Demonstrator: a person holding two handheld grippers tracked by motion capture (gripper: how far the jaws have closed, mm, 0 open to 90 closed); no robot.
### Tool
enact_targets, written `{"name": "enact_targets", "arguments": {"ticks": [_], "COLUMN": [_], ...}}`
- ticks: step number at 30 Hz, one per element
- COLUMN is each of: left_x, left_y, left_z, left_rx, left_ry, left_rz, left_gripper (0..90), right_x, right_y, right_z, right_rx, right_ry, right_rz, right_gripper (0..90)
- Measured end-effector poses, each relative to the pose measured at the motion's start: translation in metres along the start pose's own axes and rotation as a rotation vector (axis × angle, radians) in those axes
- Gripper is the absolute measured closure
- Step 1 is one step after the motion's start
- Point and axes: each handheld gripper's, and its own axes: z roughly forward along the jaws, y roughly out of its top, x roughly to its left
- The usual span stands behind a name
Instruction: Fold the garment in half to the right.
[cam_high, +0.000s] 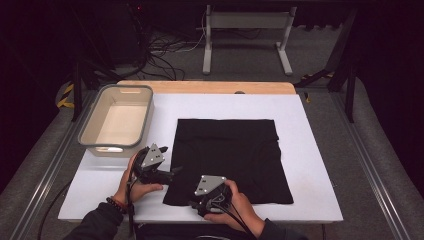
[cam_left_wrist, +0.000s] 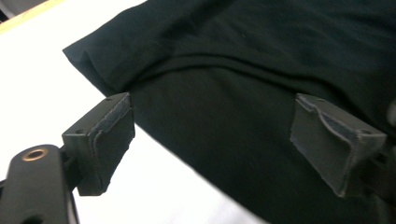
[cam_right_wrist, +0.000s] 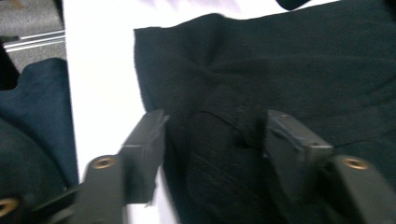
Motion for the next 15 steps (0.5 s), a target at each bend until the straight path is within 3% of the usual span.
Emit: {"name": "enact_targets", "arguments": {"ticks": [2,4,9,10,11,14,15], "left_x": [0.003,0.005,0.016,0.016,0.022,0.026,0.031], "left_y": [0.005,0.011,0.022,0.022,0.027,0.032,0.035], "left_z": [0.007,0.013,0.028,0.028,0.036,0.044,0.051], "left_rx": [0.009,0.005,0.000,0.000,-0.006,-0.007,-0.006], "left_ry": [0.022,0.063,0.084,0.084,0.087,0.095,0.094], "left_rz": [-0.002,-0.001,-0.048,-0.048,-0.085,-0.101,-0.130], "left_gripper": [16.7,17.6,18.1,18.2,18.2,18.3,18.3], "right_x": [-0.004,-0.003,-0.003,-0.003,-0.002,-0.002,-0.002], "right_y": [0.000,0.000,-0.002,-0.002,-0.002,-0.003,-0.003], "right_z": [0.000,0.000,-0.001,-0.001,-0.001,-0.001,-0.002], "right_rx": [-0.004,-0.002,-0.015,-0.016,-0.020,-0.019,-0.018], "right_ry": [-0.024,-0.039,-0.059,-0.060,-0.063,-0.062,-0.061], "right_rz": [0.005,0.004,0.011,0.012,0.011,-0.001,-0.001], "right_gripper": [56.6,59.0,74.0,75.1,76.1,76.8,76.9]}}
